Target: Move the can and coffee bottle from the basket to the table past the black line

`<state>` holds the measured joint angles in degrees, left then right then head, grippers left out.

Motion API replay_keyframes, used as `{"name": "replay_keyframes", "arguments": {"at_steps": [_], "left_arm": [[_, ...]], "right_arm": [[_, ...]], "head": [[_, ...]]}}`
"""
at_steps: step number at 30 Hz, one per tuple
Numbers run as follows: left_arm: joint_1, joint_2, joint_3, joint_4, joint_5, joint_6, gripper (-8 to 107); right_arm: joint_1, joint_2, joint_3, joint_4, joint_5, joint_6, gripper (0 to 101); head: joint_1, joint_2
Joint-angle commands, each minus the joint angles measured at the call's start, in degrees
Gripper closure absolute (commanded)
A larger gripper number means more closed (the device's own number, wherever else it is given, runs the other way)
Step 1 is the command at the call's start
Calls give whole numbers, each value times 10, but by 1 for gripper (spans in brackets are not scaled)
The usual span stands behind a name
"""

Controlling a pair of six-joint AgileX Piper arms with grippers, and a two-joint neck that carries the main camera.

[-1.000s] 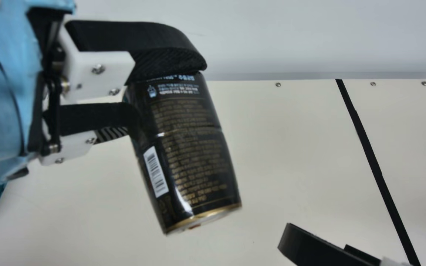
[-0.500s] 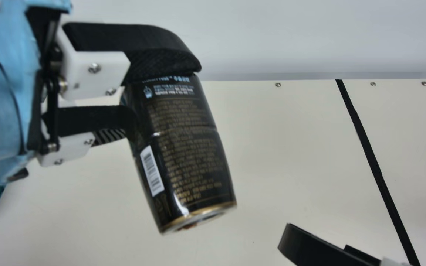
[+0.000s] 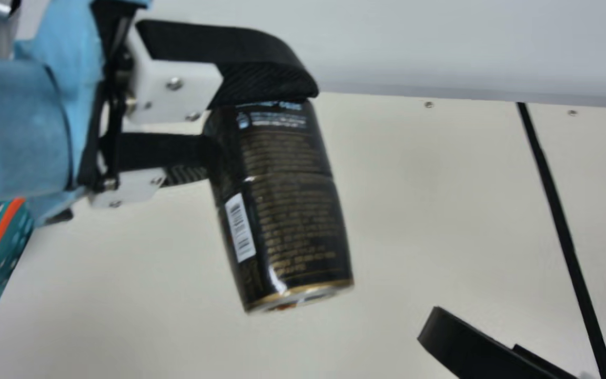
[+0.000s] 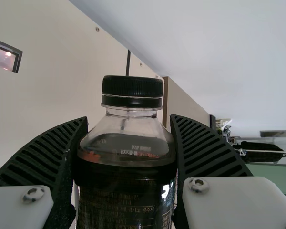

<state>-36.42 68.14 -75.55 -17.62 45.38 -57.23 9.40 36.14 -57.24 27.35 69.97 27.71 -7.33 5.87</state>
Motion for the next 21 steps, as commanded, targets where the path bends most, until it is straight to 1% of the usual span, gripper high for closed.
{"name": "replay_keyframes", "arguments": {"at_steps": [1,5,14,15,21], "left_arm": [[0,0,0,0,0,0,89],[0,0,0,0,1,0,89],[0,0,0,0,1,0,89],[10,1,1,-12,2,14,89],[22,-1,7,-27,3,14,89]], "right_arm": [[0,0,0,0,0,0,0],[0,0,0,0,0,0,0],[0,0,0,0,0,0,0],[0,0,0,0,0,0,0],[0,0,0,0,0,0,0]], "head": [[11,22],[28,59],[28,59],[28,59],[28,59]]}}
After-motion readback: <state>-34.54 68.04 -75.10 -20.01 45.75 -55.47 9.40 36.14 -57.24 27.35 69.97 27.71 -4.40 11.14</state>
